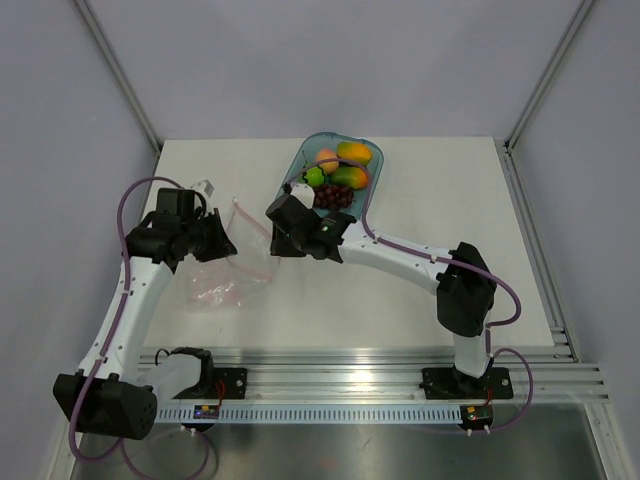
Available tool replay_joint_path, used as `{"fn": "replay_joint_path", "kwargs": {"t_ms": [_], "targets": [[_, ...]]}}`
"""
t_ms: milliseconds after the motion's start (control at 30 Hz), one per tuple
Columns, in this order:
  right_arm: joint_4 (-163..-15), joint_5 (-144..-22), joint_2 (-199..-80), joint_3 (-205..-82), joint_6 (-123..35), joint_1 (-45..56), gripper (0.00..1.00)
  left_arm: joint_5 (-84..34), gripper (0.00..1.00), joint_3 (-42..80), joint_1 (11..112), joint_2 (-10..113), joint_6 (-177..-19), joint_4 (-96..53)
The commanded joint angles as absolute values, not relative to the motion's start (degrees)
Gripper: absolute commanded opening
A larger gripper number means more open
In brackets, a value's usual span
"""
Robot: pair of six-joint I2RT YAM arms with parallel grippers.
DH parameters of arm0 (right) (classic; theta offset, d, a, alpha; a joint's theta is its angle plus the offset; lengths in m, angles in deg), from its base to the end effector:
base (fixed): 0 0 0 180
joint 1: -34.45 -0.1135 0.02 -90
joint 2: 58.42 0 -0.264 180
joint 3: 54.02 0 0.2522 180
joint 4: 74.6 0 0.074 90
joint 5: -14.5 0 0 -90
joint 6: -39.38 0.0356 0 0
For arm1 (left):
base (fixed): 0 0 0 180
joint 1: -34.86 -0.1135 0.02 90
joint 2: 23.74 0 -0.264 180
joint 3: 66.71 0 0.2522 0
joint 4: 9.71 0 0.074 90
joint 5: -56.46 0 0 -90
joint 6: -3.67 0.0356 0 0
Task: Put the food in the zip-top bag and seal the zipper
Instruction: Open the zipper of the food storage bag.
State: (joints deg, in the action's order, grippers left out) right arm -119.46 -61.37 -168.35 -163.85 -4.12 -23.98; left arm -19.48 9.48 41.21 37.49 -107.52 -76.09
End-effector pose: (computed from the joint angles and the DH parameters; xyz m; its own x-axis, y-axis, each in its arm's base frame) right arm 0.2372 0.3695 0.2846 -0.7884 0.0606 -0.6122 -0.2381 0.8875 0.3945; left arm 0.2021 -0.0312 0.3252 -0.8176 -0.2618 -0.5128 -0.0404 0.9145 -0.4025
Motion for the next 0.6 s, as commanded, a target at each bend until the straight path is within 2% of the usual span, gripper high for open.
{"fn": "replay_joint_path", "kwargs": {"t_ms": [0, 100, 300, 367, 467, 567], "targets": [[-117.6, -61.0, -167.1, -165.7, -8.1, -23.8, 0.42, -20.1, 0.00, 12.0, 41.7, 36.6, -106.9, -73.9], [-117.1, -62.9, -167.6, -167.1, -10.6, -23.7, 0.48, -19.9, 0.00, 12.2, 42.0, 36.5, -106.7, -74.1], [-111.4, -71.3, -167.9, -166.7, -13.4, -23.4, 0.41, -19.6, 0.00, 12.3, 42.3, 36.4, -106.3, -74.4], [-108.7, -75.2, -167.4, -165.5, -14.2, -23.4, 0.41, -19.7, 0.00, 12.4, 42.3, 36.5, -105.9, -74.6], [-106.0, -80.7, -167.8, -165.5, -15.3, -23.2, 0.49, -19.6, 0.00, 12.5, 42.3, 36.3, -105.8, -74.7], [-106.6, -82.2, -169.2, -166.7, -15.2, -23.1, 0.44, -19.0, 0.00, 12.7, 42.3, 36.4, -106.0, -74.4]]}}
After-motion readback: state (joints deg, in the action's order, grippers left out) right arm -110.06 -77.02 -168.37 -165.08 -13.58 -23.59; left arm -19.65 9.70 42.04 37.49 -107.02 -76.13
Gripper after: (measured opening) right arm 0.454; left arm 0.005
